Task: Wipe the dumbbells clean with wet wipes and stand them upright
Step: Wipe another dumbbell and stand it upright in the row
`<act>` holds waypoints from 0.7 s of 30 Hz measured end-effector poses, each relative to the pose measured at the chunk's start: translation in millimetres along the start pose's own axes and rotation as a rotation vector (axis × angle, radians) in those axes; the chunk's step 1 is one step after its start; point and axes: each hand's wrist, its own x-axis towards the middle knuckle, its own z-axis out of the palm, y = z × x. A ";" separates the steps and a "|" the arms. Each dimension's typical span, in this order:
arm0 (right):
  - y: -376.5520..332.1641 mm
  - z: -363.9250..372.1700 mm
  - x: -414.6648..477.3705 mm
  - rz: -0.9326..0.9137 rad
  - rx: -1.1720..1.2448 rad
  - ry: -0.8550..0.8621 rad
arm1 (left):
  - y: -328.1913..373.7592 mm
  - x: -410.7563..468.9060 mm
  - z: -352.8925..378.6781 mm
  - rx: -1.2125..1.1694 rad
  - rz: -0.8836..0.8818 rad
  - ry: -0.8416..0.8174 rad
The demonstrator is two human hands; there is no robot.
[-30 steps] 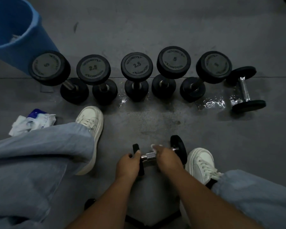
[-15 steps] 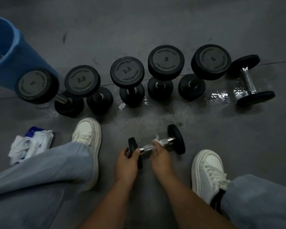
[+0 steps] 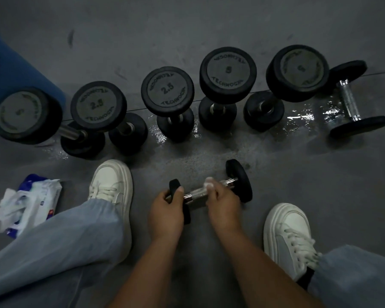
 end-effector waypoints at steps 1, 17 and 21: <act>0.3 1.1 0.0 -0.023 -0.025 -0.064 | 1.9 2.1 0.0 -0.003 -0.011 -0.003; -24.9 8.5 13.5 -0.061 0.017 -0.268 | 19.1 4.8 -1.9 -0.286 0.055 -0.085; -27.8 -9.2 39.0 -0.019 0.045 0.076 | 26.7 6.5 -2.6 -0.246 0.084 -0.122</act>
